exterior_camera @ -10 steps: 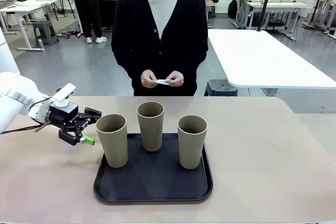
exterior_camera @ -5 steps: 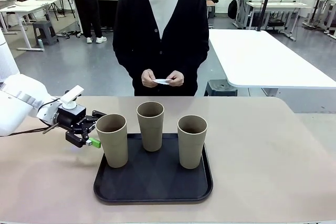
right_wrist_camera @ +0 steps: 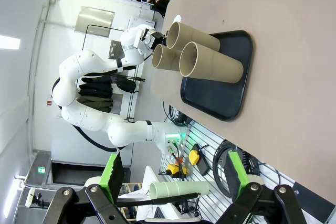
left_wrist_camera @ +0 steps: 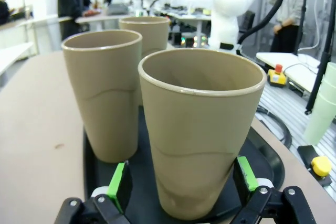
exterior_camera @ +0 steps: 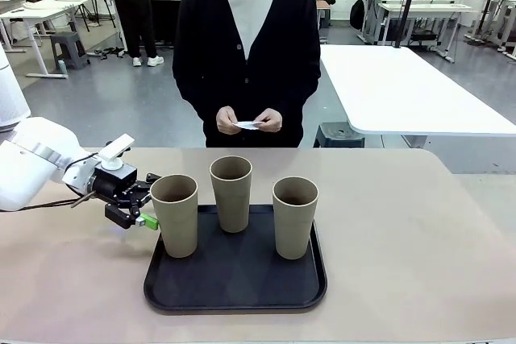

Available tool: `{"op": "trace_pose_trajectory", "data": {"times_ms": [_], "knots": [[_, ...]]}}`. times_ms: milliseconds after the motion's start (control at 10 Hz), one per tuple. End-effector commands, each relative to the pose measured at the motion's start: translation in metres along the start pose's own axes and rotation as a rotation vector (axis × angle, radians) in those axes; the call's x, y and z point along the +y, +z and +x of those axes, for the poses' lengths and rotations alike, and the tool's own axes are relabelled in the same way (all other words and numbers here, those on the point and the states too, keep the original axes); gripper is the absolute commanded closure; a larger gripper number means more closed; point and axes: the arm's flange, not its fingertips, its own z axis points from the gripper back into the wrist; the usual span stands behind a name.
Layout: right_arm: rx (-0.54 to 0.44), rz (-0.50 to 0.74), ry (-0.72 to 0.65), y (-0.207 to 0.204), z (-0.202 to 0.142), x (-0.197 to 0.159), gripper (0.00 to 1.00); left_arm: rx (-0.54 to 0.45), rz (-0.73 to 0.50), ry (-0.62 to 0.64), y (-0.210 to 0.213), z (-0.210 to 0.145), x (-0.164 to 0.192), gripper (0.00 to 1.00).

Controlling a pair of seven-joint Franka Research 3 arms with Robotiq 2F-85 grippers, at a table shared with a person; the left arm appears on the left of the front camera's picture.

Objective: Place coasters on the table and set cups on them.
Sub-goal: Pick up one Reusable plastic cup and place it on a coaster set by the human.

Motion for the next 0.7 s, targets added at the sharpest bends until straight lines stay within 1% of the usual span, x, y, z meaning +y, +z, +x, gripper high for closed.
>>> {"op": "trace_pose_trajectory", "data": {"times_ms": [0, 600], "knots": [[-0.003, 0.011, 0.003, 0.000, 0.001, 0.000, 0.00, -0.005, -0.021, 0.021, -0.009, 0.000, 0.007, 0.00], [-0.003, 0.011, 0.003, 0.000, 0.001, 0.000, 0.00, 0.008, -0.111, 0.052, -0.028, -0.014, -0.003, 0.00]]}}
